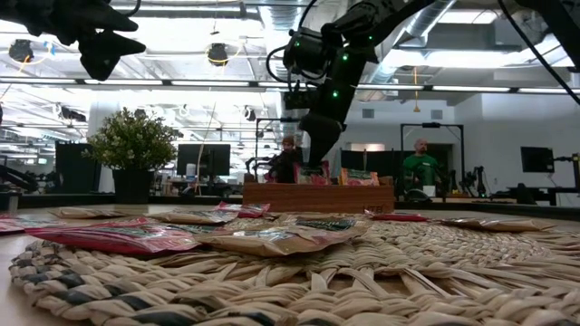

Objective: Pick & Place Tea
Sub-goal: Put the red tea bag in the middle of the wooden organizer

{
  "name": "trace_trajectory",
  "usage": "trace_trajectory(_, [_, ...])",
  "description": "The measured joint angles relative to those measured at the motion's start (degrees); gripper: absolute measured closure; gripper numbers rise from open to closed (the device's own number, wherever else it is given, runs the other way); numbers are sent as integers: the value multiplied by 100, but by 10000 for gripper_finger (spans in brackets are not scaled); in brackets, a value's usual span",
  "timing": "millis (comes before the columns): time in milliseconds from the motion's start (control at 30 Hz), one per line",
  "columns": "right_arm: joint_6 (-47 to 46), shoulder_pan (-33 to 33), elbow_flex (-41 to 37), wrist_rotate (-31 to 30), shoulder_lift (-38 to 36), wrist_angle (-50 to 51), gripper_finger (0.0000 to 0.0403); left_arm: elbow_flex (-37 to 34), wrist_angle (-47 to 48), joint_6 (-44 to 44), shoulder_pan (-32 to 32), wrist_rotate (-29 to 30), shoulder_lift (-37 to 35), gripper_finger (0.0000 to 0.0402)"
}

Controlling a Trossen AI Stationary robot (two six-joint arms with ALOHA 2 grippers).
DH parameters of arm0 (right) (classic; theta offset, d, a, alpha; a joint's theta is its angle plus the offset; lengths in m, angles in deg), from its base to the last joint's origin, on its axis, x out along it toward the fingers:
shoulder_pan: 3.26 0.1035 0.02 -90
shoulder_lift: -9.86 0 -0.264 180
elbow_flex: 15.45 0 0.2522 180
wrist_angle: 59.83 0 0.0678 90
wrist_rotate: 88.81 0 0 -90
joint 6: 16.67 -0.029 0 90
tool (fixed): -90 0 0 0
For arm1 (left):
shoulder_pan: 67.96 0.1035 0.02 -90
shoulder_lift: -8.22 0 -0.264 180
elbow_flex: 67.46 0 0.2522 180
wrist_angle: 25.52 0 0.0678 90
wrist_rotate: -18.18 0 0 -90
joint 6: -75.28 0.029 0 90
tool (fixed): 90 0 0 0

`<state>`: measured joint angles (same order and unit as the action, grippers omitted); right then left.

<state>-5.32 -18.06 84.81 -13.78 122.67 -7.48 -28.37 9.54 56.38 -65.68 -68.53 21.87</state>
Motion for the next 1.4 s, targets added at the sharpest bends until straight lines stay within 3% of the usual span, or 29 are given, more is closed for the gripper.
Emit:
trace_trajectory(300, [-486,-155,0,5,0,40,393,0,0,-2,-2,0,0,240])
trace_trajectory(833, [-489,-169,7,-1,-9,111,311,0,2,-2,0,0,0,240])
trace_trajectory(967, [-440,-129,298,-33,-45,376,308,0,3,-21,0,0,0,240])
trace_trajectory(1133, [-249,103,1125,1,-118,1682,311,0,5,-43,-1,0,0,240])
trace_trajectory(1233, [-233,336,1553,366,-195,2889,310,0,8,-68,-2,0,1,240])
trace_trajectory(1400, [-386,742,1725,2048,-365,4055,310,2,44,-128,-1,0,10,240])
